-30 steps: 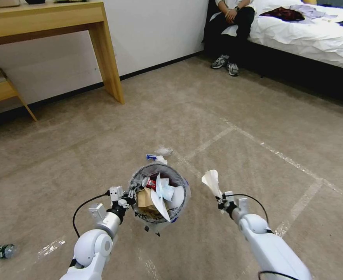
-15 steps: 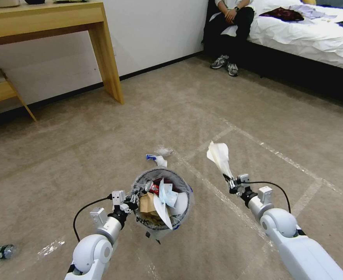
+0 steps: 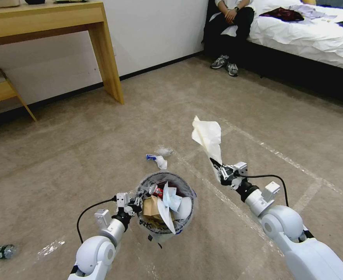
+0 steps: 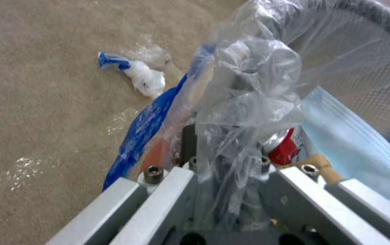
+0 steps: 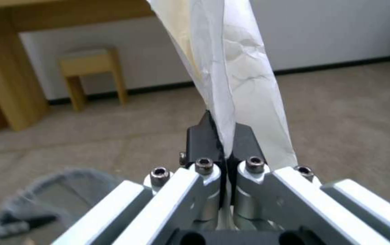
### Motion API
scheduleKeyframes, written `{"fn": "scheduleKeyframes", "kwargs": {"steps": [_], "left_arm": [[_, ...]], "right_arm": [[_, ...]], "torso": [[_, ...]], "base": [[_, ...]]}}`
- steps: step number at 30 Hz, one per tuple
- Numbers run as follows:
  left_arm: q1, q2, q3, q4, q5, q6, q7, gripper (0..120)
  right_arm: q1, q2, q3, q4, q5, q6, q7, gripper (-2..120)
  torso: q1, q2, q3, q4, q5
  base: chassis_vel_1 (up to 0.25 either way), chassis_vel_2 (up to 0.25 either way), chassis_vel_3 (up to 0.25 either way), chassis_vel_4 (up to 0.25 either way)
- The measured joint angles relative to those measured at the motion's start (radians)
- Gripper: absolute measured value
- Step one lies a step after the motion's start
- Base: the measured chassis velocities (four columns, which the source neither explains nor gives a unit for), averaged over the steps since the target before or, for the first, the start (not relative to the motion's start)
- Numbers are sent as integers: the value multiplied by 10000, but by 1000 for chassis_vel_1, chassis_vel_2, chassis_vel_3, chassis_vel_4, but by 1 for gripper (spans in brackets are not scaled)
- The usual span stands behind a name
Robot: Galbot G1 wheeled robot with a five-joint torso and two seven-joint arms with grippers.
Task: Pick up the trash bin and place the garbage on the floor into it.
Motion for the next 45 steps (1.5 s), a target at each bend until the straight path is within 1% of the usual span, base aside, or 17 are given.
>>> {"fn": "scheduleKeyframes", "kwargs": {"steps": [12,24,33,45], "left_arm": [[-24,-128,118,185,192,0,64,1],[-19,-223,169,194,307,0,65,1],[94,-304,239,93,401,0,98,1],[387,-246,231,-268,408,12,357,1]], "right_arm": [[168,6,-436,787,725,277,-663,0],[-150,13,-945,1413,717,326,-1264,0],[-387,103,-1322,1377,343,367,-1599,0],[-336,413,-1925,415,-322,665,-1881,0]], "torso": [[0,0,1,1,0],[0,0,0,0,0],[0,0,0,0,0],[0,0,0,0,0]], "base": [[0,0,0,0],[0,0,0,0],[0,0,0,0],[0,0,0,0]]}}
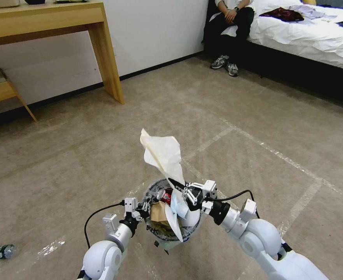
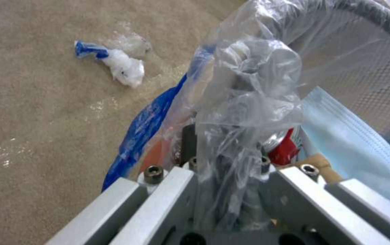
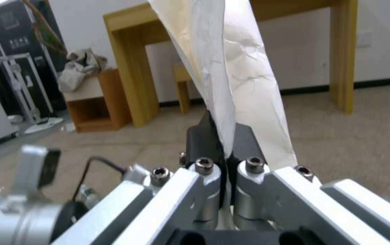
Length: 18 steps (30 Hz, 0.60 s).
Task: Pick up the trash bin and place the garbage on the floor into it.
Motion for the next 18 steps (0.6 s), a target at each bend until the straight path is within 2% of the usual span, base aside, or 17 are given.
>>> {"fn": "scheduleKeyframes", "kwargs": {"steps": [7,18], "left_arm": [[179,51,-12,-236,-89,57,158,1],[325,76,-53,-601,-433,193,201,1]], "right_arm": [[294,93,-372,-807,-223,342,-32,0],[599,354,-436,-1566,-351,418,-106,0]], "torso": [[0,0,0,0,0],[0,0,0,0,0]], "base": [[0,0,0,0],[0,0,0,0]]}}
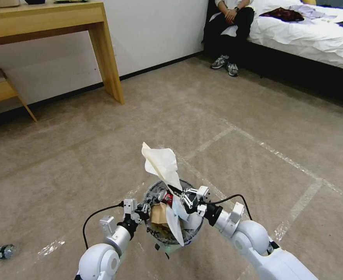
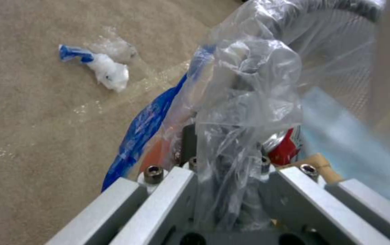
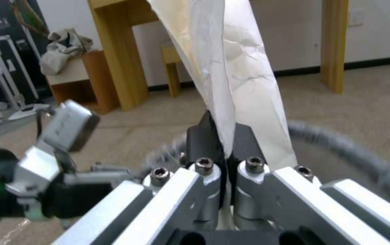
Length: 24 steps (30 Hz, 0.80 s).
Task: Pick up the trash bin and place the garbage on the floor into it.
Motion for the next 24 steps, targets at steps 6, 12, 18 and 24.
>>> {"fn": "scheduleKeyframes", "kwargs": {"steps": [6,12,18,24], "left_arm": [[64,-61,24,-147,-96,55,-3,1],[83,-106,9,-231,-190,88,-66,1],[25,-139,16,-239,-308,134,-122,1],[-68,-165,17,-242,-450,189,-211,1]], "right_arm": [[-40,281,-35,-443,-182,118,-80,0],[-115,473,-17,-759,-374,204,-128,0],[-193,486,-19,-941,-497,249,-166,0],[-182,570,-6,-1112,-527,309,-168,0]], "torso": [[0,-1,0,-1,1],[0,-1,0,-1,0],[0,-1,0,-1,0],[0,-1,0,0,0]], "base": [[0,0,0,0],[0,0,0,0],[0,0,0,0],[0,0,0,0]]}}
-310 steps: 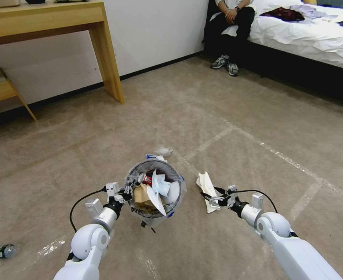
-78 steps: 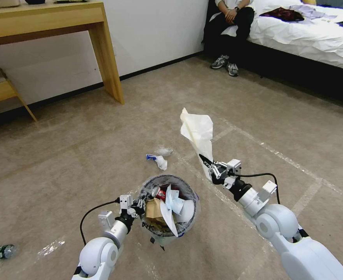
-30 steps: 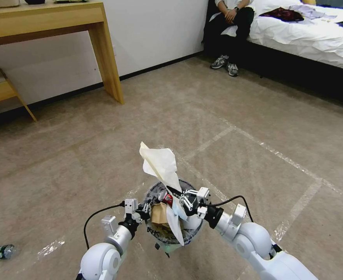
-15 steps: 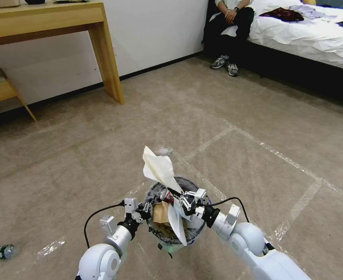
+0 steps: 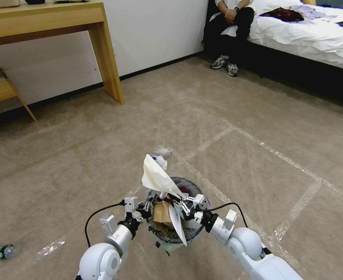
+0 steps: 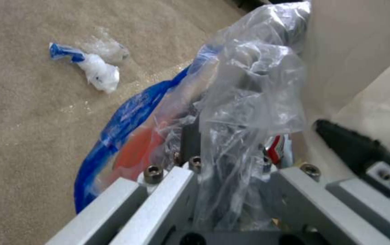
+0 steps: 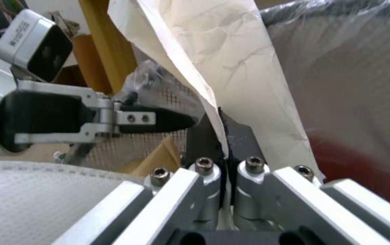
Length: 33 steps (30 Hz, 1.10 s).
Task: Pick up the trash bin and place the garbage on the floor into it.
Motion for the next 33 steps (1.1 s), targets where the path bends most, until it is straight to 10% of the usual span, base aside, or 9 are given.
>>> {"fn": "scheduleKeyframes", "kwargs": {"steps": [14,33], "left_arm": [[-137,14,-65,12,-332,69,-135,1],[-389,39,-336,335,-305,-40,-553,1]], "right_arm": [[-10,-52,39,-29,-39,34,-31,0],[-191,-529,273,622,193,-29,-15,72]], "torso": [[0,0,0,0,0],[2,0,0,2,8]], "base": [[0,0,0,0],[0,0,0,0]]}}
